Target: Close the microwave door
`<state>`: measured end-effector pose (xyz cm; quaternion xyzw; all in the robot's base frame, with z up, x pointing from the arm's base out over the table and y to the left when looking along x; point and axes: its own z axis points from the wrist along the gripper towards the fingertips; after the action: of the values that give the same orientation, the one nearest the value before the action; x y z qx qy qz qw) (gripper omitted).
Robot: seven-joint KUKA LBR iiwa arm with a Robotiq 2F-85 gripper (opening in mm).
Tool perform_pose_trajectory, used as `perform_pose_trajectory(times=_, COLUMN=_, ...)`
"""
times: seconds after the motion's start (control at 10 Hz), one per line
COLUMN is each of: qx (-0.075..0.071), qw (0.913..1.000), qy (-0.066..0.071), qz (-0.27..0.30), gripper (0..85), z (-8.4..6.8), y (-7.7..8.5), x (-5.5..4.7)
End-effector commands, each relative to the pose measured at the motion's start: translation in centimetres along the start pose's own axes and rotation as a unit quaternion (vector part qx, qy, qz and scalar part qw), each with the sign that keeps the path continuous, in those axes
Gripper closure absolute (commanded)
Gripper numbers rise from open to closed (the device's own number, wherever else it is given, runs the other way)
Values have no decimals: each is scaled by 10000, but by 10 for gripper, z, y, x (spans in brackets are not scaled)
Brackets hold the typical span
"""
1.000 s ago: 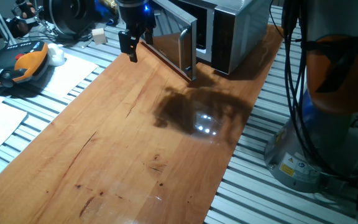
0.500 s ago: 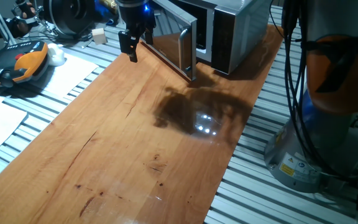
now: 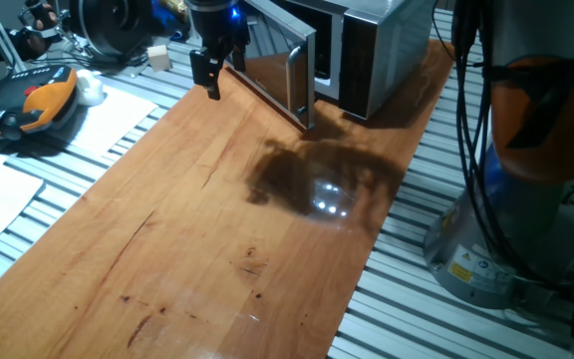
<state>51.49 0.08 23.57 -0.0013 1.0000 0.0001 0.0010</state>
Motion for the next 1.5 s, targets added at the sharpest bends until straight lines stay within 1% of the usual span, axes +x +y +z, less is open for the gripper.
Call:
perform_pose_trajectory(times=0.0, qx=609, qw=9901, qy=1086, qz=-656, gripper=850, z=0, y=0, x=0)
perform_pose_trajectory(times=1.1, qx=610, qw=9902, qy=1071, qz=-657, gripper=850, z=0, y=0, x=0)
perform_pose_trajectory(times=1.3, qx=607, qw=9912, qy=1026, qz=-570, gripper=850, z=0, y=0, x=0)
perform_pose_trajectory(times=1.4, qx=601, qw=9914, qy=1025, qz=-556, gripper=850, z=0, y=0, x=0)
